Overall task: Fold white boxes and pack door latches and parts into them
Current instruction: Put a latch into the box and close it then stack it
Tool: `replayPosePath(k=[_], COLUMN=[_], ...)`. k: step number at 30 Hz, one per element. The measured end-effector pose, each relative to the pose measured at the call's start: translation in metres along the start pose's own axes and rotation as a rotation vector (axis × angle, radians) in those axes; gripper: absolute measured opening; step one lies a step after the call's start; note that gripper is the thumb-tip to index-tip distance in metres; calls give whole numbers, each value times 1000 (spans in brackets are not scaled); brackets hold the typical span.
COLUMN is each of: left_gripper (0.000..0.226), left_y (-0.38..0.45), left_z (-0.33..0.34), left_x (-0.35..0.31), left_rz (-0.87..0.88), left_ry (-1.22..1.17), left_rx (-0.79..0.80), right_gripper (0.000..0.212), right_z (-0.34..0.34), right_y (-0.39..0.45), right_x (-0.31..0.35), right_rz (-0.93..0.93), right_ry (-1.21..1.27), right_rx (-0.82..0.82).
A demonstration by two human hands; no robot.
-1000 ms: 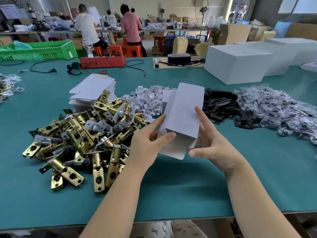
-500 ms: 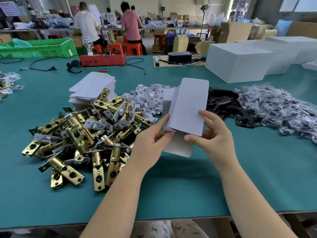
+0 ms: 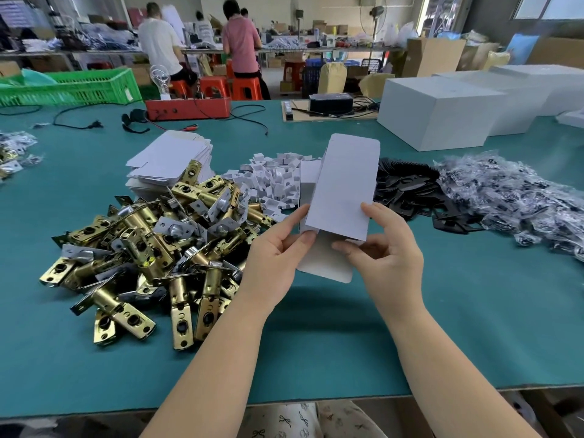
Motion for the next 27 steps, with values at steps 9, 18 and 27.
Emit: replayPosePath(k=[9, 18, 27], left_gripper=[36, 39, 20], left_y=[-2, 5, 0], left_z=[5, -4, 10], left_x=[-1, 3, 4], left_rz=[-11, -227, -178], left_ry=[-36, -557, -227], left_rx=[-3, 13, -94], right_gripper=[84, 21, 31], right_z=[2, 6, 9], right_y=[2, 4, 2], right_x=[-1, -13, -3], right_rz=[284, 679, 501], right_ry=[231, 627, 585], right_rx=[82, 48, 173])
Point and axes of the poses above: each hand's wrist, its own y-axis towards the middle knuckle, its own z-axis out of the palm, x = y × z, the point moved 3 cm from there along y, towards the middle knuckle, and after that the axes turned 5 degrees about -z, right-handed, at the moved point
